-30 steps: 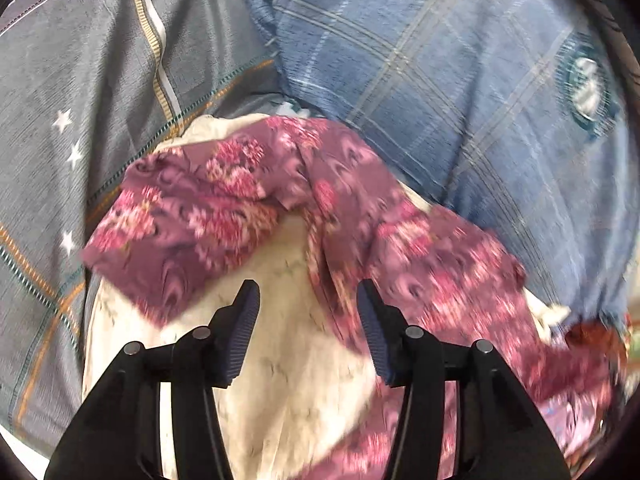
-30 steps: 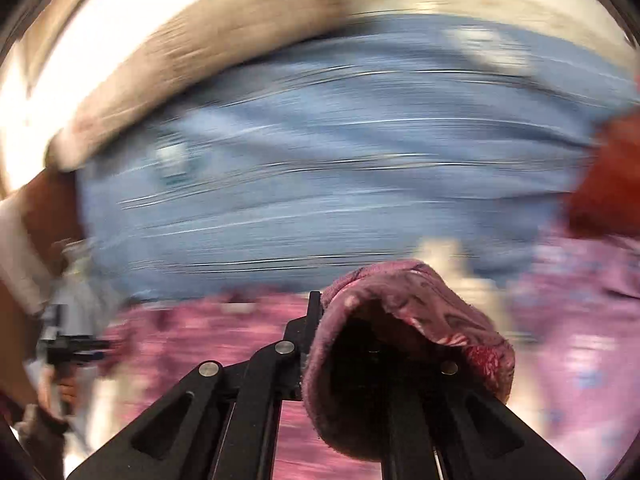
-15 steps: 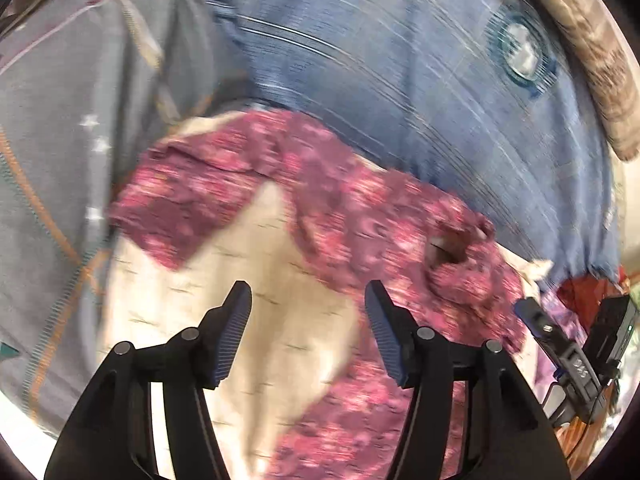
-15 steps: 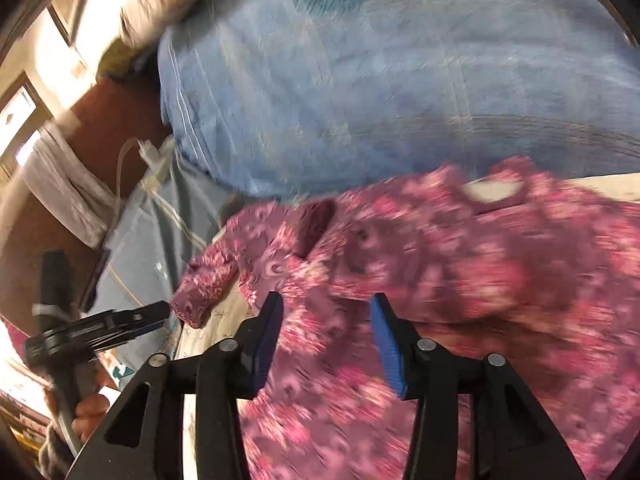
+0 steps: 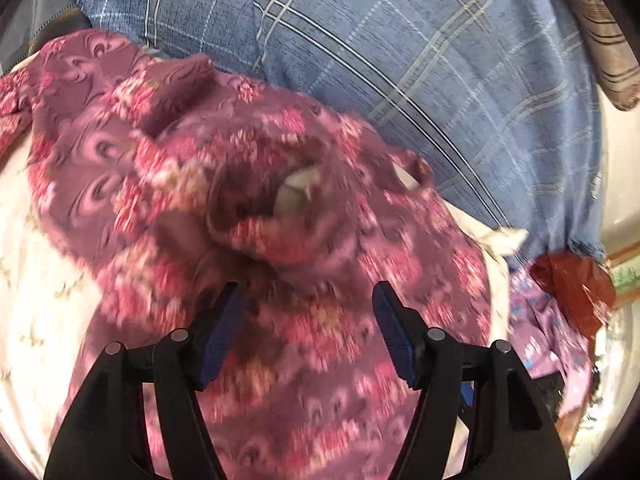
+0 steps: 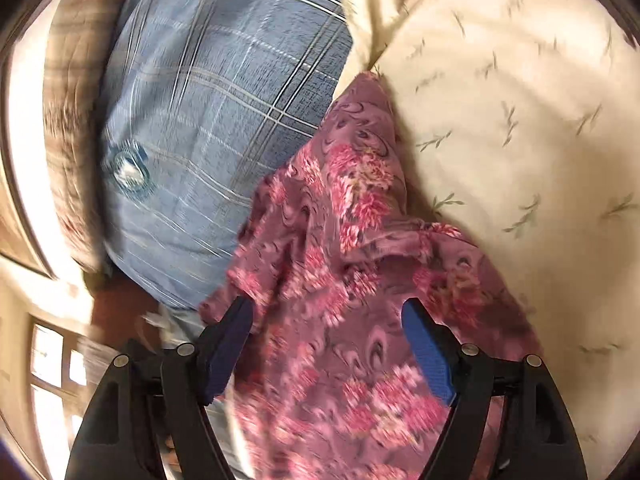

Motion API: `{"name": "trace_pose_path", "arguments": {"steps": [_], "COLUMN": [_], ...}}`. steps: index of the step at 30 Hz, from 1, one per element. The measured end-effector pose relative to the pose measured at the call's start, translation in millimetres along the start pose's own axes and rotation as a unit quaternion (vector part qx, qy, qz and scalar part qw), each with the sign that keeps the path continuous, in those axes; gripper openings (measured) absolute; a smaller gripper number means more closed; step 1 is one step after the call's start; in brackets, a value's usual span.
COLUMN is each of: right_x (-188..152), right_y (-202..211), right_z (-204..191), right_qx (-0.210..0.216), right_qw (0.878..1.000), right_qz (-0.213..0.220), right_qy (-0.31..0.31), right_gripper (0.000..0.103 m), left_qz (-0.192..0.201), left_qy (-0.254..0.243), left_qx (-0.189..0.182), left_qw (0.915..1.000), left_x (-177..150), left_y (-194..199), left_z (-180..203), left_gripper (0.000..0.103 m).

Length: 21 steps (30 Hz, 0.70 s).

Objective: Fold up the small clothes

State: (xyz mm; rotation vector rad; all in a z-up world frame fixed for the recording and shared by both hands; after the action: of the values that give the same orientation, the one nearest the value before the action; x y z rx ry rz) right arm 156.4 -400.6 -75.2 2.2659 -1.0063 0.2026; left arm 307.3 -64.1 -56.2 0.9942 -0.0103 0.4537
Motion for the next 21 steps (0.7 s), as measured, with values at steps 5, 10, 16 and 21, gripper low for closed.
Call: {"name": "trace_pose_path", "arguments": {"steps": [5, 10, 16, 21], "right_x": [20.3, 61.1, 53.9, 42.2], "right_y": [-16.9, 4.4, 9.1, 12.2], "right_z": [10.1, 10.0, 31.3, 40.5], "right_qx": [0.046, 0.013, -0.092, -0.079], "right_qw": [0.998, 0.997, 0.994, 0.996], "right_qz": [0.046, 0.081, 0.029, 0.029], "right_qy": [-0.024, -0.011, 0.051, 0.035], "right_gripper": [0.071, 0.003, 0.003, 0.010], "left_qz": [0.038, 0.036, 0.014, 0.006], "left_qy": [0.001, 0.019, 0.003, -0.020], "left_qx": [0.053, 0.048, 0.115, 0.075], "left_qw": [0.9978, 0.9980, 0.9933, 0.9969], "left_x": [25.3, 26.8, -0.3, -6.2], "left_y": [-26.5, -16.1, -38.4, -10.1], "left_z": [5.8, 12.5, -1.2, 3.2], "left_gripper": [0.057, 0.008, 0.009, 0.011]}}
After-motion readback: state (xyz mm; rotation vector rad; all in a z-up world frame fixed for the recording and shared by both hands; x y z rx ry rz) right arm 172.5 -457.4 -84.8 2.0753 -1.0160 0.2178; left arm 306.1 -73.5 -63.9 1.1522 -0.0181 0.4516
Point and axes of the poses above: each gripper's, at about its wrist camera, not at the fingertips, and y roughly against the way its jaws point, z to its right, x to its top, the point moved 2 cm from there along -y, roughly the way its jaws point, and after that the axes turned 9 degrees about y, right-handed, at the moved point
